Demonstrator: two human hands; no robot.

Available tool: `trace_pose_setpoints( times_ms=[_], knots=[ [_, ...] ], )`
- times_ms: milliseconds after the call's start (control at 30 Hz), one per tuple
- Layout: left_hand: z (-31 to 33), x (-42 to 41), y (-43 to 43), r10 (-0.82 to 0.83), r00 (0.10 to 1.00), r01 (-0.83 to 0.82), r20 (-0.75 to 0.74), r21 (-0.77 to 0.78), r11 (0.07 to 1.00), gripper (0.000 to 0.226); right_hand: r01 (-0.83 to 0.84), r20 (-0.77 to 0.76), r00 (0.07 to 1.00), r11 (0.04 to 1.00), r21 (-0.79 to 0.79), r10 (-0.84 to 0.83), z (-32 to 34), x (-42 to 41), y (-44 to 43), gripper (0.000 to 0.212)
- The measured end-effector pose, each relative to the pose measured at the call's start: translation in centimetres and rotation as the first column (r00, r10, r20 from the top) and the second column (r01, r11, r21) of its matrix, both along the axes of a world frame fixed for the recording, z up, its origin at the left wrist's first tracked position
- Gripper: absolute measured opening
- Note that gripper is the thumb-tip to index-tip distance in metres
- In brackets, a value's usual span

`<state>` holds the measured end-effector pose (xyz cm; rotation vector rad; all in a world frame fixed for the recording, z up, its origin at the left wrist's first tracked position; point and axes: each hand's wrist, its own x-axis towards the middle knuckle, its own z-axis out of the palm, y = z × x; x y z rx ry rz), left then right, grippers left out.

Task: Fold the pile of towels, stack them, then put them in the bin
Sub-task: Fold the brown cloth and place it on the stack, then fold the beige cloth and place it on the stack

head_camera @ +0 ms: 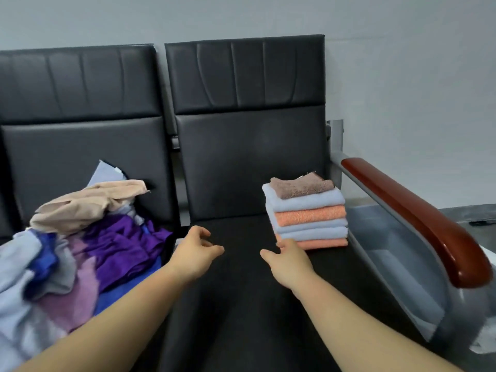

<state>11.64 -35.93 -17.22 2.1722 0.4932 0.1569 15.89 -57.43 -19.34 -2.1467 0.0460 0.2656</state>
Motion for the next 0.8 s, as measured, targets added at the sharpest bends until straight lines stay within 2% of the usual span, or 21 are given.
trace_pose_setpoints(
  times_ms=[167,267,333,500,600,667,733,800],
  knots=[
    [1.7,-4.6,8.9,0.102,0.995,-0.103,0.009,0.110,0.989,0.050,-0.313,0.018,0.949,0.947,-0.077,0.315,2.1,-2.4,10.7,0.041],
    [3.7,-6.3,14.7,0.121,0.993,-0.110,-0.013,0.323,0.940,0.057,-0.434,0.049,0.898,0.898,-0.075,0.438,3.5,-3.2,17.4,0.017],
    [5.3,-7.4,18.5,0.168,0.986,-0.158,0.012,0.420,0.894,0.061,-0.489,0.080,0.864,0.867,-0.097,0.496,4.2,-3.3,21.8,0.010],
    [7.0,-9.6,25.9,0.330,0.938,-0.343,0.104,0.409,0.846,0.057,-0.536,0.139,0.821,0.831,-0.145,0.554,5.0,-0.9,32.6,0.003],
    [6.5,-9.4,28.4,0.355,0.928,-0.371,0.109,0.344,0.863,0.055,-0.519,0.223,0.814,0.844,-0.135,0.536,6.1,1.5,37.9,0.020],
    [5.8,-8.8,29.8,0.361,0.924,-0.382,0.125,0.312,0.870,0.050,-0.569,0.294,0.751,0.806,-0.167,0.591,6.9,2.8,41.3,0.036],
    [5.3,-8.1,30.9,0.360,0.922,-0.386,0.140,0.296,0.874,0.050,-0.602,0.308,0.661,0.728,-0.328,0.685,7.0,4.1,44.7,0.051],
    [5.0,-7.3,31.9,0.364,0.916,-0.399,0.171,0.271,0.876,0.049,-0.526,0.257,0.618,0.634,-0.567,0.743,6.2,5.1,47.1,0.044]
  ],
)
